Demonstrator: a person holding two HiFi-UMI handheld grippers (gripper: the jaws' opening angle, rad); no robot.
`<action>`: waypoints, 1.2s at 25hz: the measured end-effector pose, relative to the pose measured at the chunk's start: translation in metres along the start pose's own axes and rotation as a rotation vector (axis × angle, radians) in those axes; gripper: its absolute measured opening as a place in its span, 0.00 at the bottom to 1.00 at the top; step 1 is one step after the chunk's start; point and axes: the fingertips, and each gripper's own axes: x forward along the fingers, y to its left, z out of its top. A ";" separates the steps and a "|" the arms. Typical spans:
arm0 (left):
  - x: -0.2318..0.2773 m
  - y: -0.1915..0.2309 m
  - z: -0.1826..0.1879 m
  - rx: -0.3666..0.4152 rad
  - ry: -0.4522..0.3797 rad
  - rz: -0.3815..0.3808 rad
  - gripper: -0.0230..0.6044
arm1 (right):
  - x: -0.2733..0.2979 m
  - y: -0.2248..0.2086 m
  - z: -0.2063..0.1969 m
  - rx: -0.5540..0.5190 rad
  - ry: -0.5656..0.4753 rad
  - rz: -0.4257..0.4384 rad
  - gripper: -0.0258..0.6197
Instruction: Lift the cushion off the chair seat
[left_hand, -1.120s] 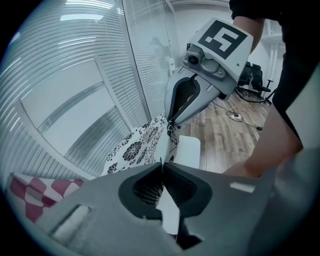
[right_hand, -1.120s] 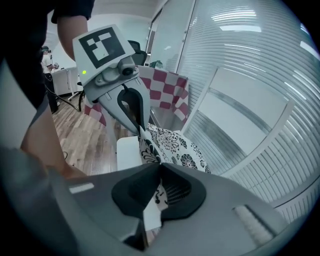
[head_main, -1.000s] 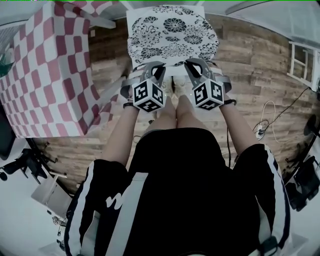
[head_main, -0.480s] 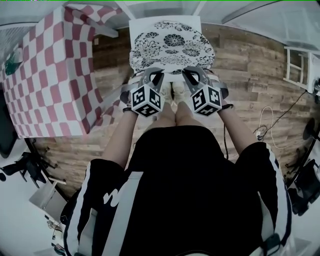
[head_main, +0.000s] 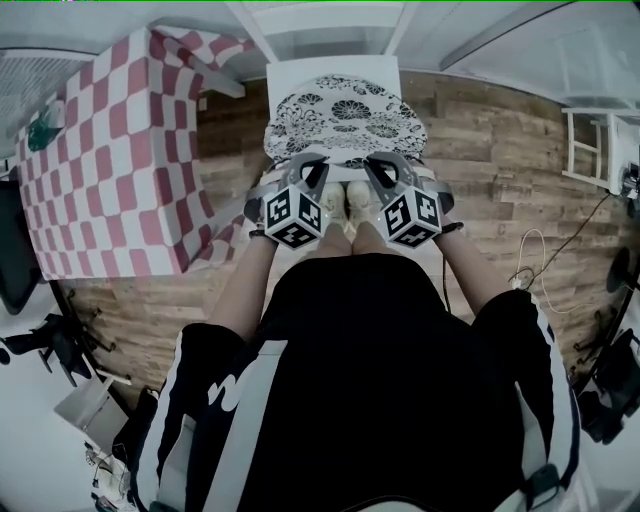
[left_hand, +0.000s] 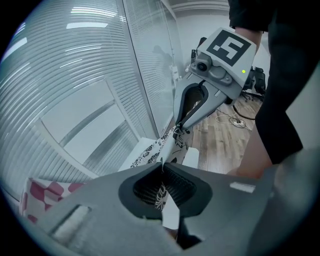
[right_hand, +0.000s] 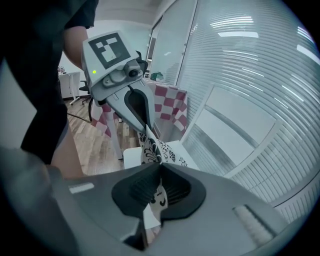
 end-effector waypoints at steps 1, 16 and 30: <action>-0.003 0.000 0.001 0.001 -0.001 0.001 0.06 | -0.002 0.001 0.002 -0.005 -0.001 0.002 0.05; -0.034 0.007 0.020 0.025 -0.056 0.010 0.06 | -0.031 -0.006 0.029 0.016 -0.044 -0.016 0.05; -0.066 0.035 0.055 0.027 -0.141 0.095 0.06 | -0.065 -0.043 0.070 -0.032 -0.147 -0.122 0.05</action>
